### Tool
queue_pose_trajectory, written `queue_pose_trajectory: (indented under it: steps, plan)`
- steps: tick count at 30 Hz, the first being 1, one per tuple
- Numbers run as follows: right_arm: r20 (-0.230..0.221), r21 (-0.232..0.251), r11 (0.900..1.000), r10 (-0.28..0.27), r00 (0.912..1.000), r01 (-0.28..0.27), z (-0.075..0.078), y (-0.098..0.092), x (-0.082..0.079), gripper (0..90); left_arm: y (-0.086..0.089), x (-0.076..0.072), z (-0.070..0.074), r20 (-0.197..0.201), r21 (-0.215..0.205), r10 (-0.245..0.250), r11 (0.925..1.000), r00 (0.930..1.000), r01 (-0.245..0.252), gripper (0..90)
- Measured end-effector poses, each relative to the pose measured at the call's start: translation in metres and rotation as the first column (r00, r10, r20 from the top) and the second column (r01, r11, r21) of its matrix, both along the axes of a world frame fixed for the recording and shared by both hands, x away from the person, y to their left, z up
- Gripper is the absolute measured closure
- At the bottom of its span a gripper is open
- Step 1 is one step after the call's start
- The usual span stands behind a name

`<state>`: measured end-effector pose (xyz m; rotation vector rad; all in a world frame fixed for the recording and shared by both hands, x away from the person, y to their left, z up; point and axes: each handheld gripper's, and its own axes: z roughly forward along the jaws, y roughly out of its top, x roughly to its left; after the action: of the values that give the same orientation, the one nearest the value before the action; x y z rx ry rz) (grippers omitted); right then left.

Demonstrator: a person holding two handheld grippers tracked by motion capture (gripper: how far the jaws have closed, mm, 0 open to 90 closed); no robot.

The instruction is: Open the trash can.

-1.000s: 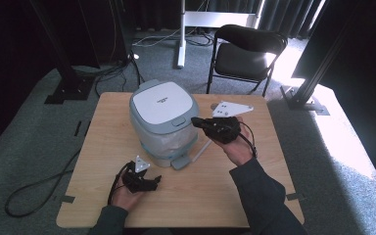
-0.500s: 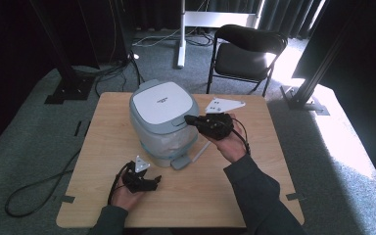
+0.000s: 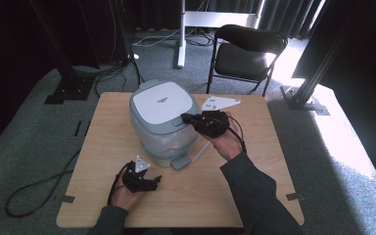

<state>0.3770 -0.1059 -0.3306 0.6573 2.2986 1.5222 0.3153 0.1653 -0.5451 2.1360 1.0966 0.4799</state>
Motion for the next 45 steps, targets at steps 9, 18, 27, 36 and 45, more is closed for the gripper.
queue_pose_trajectory:
  steps: [9, 18, 27, 36, 45]
  plan:
    - [0.013, -0.044, 0.999, 0.019, 0.9997, -0.019, 0.001, 0.002, -0.002, 90.0, 0.0, 0.0, 0.0, 0.0, 0.0, 0.0, 1.0, 1.0, 0.0, 18.0]
    - [0.003, -0.042, 0.999, 0.018, 0.9998, -0.018, 0.0, 0.001, -0.001, 90.0, 0.0, 0.0, 0.0, 0.001, -0.001, 0.001, 1.0, 1.0, -0.001, 18.0]
    - [0.017, -0.044, 0.999, 0.009, 0.9998, -0.008, 0.001, 0.0, -0.005, 84.1, 0.0, 0.0, 0.0, 0.001, -0.001, 0.001, 1.0, 1.0, -0.001, 18.0]
    - [0.026, -0.027, 0.999, -0.02, 0.9995, 0.021, 0.003, -0.01, -0.007, 80.7, 0.0, 0.0, 0.0, 0.0, 0.0, 0.001, 1.0, 1.0, -0.001, 18.0]
    - [0.016, -0.017, 0.998, -0.059, 0.9981, 0.06, -0.001, -0.024, -0.004, 76.4, 0.0, 0.0, 0.0, 0.001, -0.002, 0.001, 1.0, 1.0, -0.001, 18.0]
